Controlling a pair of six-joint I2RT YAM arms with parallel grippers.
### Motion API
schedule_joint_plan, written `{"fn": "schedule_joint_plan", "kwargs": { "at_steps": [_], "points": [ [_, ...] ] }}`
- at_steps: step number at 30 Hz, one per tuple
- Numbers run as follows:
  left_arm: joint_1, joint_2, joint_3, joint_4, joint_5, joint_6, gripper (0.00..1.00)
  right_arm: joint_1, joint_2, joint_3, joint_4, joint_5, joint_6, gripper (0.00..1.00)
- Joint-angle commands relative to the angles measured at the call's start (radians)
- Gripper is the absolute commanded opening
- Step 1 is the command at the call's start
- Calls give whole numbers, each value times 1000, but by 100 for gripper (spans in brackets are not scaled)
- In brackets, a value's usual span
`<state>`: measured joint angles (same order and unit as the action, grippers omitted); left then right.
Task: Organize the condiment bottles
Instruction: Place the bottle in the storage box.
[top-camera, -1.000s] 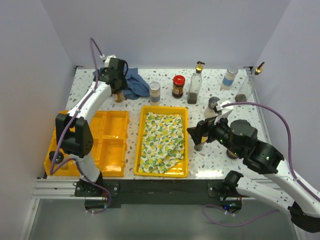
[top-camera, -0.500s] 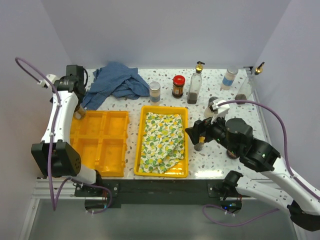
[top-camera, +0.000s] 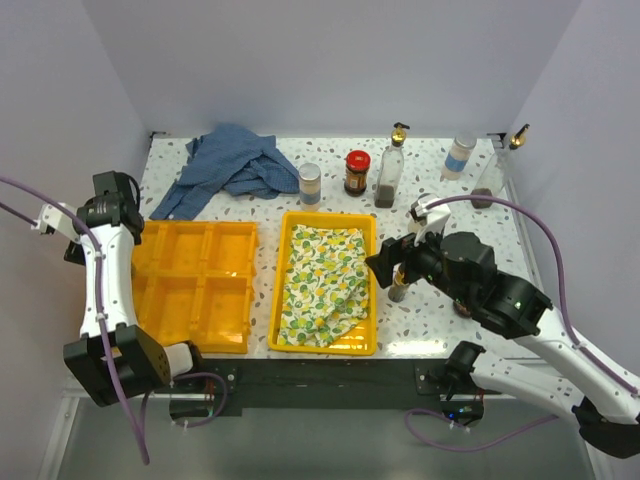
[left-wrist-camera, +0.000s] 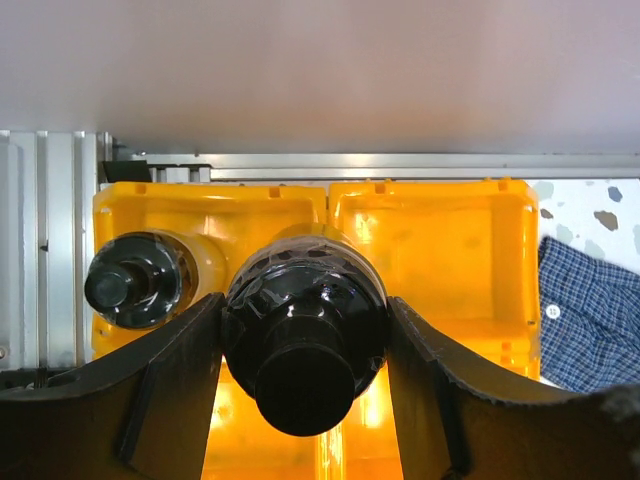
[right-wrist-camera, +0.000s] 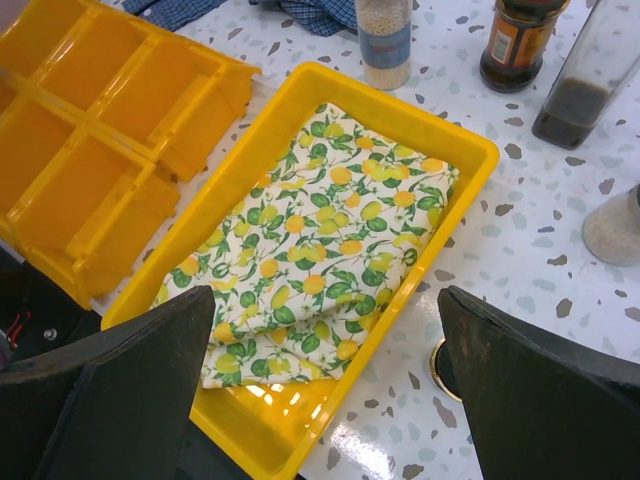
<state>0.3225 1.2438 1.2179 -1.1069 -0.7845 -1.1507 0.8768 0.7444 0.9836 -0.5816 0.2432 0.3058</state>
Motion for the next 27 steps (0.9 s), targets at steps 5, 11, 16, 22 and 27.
{"fn": "schedule_joint_plan", "kwargs": {
  "at_steps": [5,11,16,22,27],
  "points": [
    [24,-64,-72,-24,-101,-153,0,1,-11,29,5,-18,30,99],
    [27,-81,-77,-85,-139,-208,0,1,-16,40,-11,-12,27,99],
    [26,-87,-133,0,-115,-169,0,1,-13,46,-3,-28,32,99],
    [27,-86,-184,96,-65,-92,0,1,-17,43,-1,-30,38,99],
    [26,-55,-204,101,-62,-106,21,1,-16,41,-4,-27,41,99]
  ]
}}
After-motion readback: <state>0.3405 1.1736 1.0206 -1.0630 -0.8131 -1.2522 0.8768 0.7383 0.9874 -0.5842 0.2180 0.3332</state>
